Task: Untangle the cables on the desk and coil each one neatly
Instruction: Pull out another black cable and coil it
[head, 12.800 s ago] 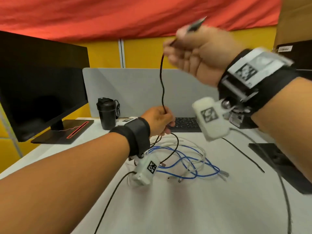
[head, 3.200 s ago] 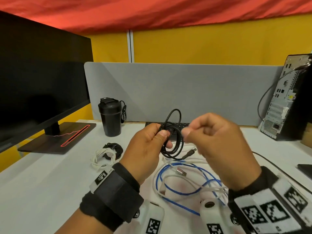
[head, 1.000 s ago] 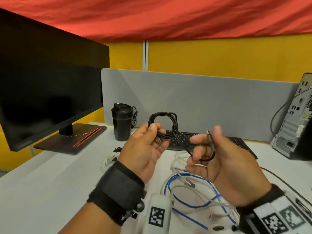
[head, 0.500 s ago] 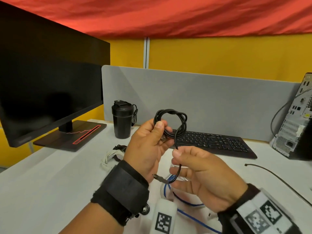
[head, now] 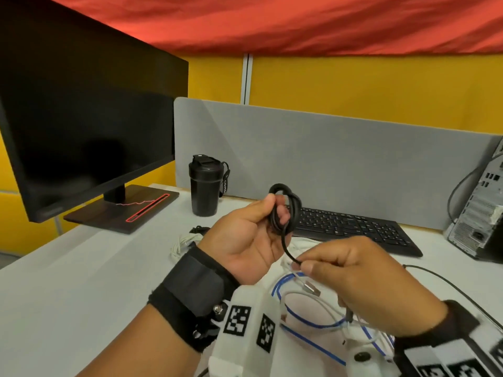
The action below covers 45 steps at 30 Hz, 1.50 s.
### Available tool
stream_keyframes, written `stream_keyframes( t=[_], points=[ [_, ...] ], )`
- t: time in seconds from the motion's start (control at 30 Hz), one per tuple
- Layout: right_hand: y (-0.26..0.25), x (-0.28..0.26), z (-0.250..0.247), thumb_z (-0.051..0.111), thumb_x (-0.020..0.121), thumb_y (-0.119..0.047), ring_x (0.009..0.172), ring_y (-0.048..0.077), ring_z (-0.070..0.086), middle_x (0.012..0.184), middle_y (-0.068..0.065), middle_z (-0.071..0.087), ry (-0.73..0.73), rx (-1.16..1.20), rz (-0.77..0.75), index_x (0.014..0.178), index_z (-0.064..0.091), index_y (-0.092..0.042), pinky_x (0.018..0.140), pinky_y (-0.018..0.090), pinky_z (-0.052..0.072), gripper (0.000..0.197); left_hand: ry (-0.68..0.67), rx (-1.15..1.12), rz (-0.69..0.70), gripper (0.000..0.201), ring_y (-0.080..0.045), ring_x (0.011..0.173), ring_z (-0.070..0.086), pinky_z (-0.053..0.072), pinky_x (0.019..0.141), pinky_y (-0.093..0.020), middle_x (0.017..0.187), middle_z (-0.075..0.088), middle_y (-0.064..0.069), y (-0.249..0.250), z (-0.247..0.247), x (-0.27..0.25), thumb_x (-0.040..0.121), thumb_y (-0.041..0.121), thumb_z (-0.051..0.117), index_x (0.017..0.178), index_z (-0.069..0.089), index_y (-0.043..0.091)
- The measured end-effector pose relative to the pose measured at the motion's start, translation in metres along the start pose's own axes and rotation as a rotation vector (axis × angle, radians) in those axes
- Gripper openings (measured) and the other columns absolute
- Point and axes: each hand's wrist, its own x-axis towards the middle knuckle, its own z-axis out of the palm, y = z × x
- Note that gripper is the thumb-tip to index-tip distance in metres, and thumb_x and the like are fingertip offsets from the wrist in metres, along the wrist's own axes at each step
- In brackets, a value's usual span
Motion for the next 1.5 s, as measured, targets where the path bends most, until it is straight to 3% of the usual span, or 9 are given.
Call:
stream_keyframes(
  t=[0.17,0.37,0.43,0.57,0.73,0.83,0.93,1.17,1.5],
  points=[
    [0.019,0.008,0.0,0.07,0.085,-0.021,0.047,0.009,0.049,0.053,-0.005,0.059,0.331,-0.09,-0.083,0.066,0.069,-0.023,0.053,0.038,0.05,0.02,-0.07,0.627,0.11,0.022,-0.019,0.084,0.063,0.05,0.088,-0.04,0.087,0.069,-0.004,-0.013,0.001,-0.006,0.099,0.026,0.055,0.084,0.071,0.021],
    [0.014,0.006,0.002,0.077,0.078,-0.031,0.054,0.003,0.059,0.065,-0.012,0.071,0.415,0.13,-0.216,0.075,0.077,-0.035,0.05,0.019,0.048,0.005,-0.123,0.717,-0.005,0.024,-0.026,0.083,0.073,0.058,0.081,-0.041,0.093,0.075,-0.01,-0.014,-0.002,-0.007,0.104,0.027,0.047,0.093,0.065,0.018],
    [0.013,0.004,-0.003,0.077,0.075,-0.04,0.053,0.005,0.057,0.063,-0.008,0.07,0.371,0.075,-0.233,0.072,0.078,-0.031,0.049,0.018,0.046,0.01,-0.094,0.734,0.064,0.022,-0.018,0.08,0.072,0.058,0.085,-0.041,0.092,0.075,-0.007,-0.019,-0.001,-0.005,0.104,0.024,0.046,0.098,0.066,0.016],
    [0.02,0.005,-0.015,0.077,0.08,-0.017,0.065,-0.002,0.062,0.072,-0.011,0.071,0.311,-0.048,-0.158,0.066,0.075,-0.032,0.059,0.008,0.045,0.021,0.051,0.92,0.321,0.02,-0.01,0.073,0.063,0.058,0.08,-0.037,0.087,0.072,-0.007,-0.023,-0.002,0.002,0.103,0.016,0.048,0.107,0.067,0.02],
    [0.01,0.0,-0.01,0.075,0.081,-0.023,0.078,0.0,0.065,0.09,-0.017,0.072,0.504,-0.275,-0.477,0.101,0.075,-0.029,0.07,0.015,0.052,0.021,-0.041,1.168,0.452,0.032,-0.007,0.069,0.065,0.056,0.072,-0.03,0.069,0.068,0.002,-0.018,-0.008,0.0,0.102,0.021,0.051,0.132,0.045,0.031],
    [0.011,0.001,-0.006,0.076,0.08,-0.036,0.077,-0.01,0.06,0.096,-0.021,0.072,0.396,-0.452,-0.401,0.116,0.067,-0.036,0.077,0.023,0.055,0.038,-0.116,1.132,0.441,0.03,-0.016,0.075,0.067,0.059,0.083,-0.042,0.085,0.071,-0.016,-0.021,-0.007,-0.001,0.102,0.02,0.053,0.129,0.044,0.029],
    [0.013,0.002,-0.006,0.074,0.08,-0.033,0.079,0.002,0.067,0.091,-0.022,0.071,0.335,-0.507,-0.363,0.118,0.063,-0.039,0.077,0.028,0.056,0.04,-0.139,1.05,0.404,0.017,-0.014,0.069,0.064,0.057,0.077,-0.039,0.082,0.068,-0.018,-0.02,-0.005,-0.002,0.102,0.016,0.053,0.118,0.05,0.021],
    [0.014,0.008,-0.016,0.068,0.075,-0.004,0.046,0.01,0.039,0.051,-0.002,0.044,0.105,0.656,0.103,0.082,0.064,-0.016,0.041,0.021,0.033,0.015,-0.351,1.228,0.317,0.019,-0.01,0.066,0.058,0.051,0.065,-0.028,0.07,0.063,0.005,-0.017,-0.001,-0.009,0.093,0.03,0.054,0.103,0.057,0.014],
    [0.03,0.012,-0.031,0.07,0.074,-0.02,0.054,0.009,0.05,0.069,0.003,0.062,0.052,0.944,0.199,0.084,0.068,-0.012,0.05,0.02,0.048,0.014,-0.368,1.57,0.336,0.022,-0.004,0.066,0.047,0.047,0.063,-0.031,0.073,0.053,0.014,-0.021,0.003,-0.014,0.092,0.048,0.061,0.086,0.054,0.028]
  ],
)
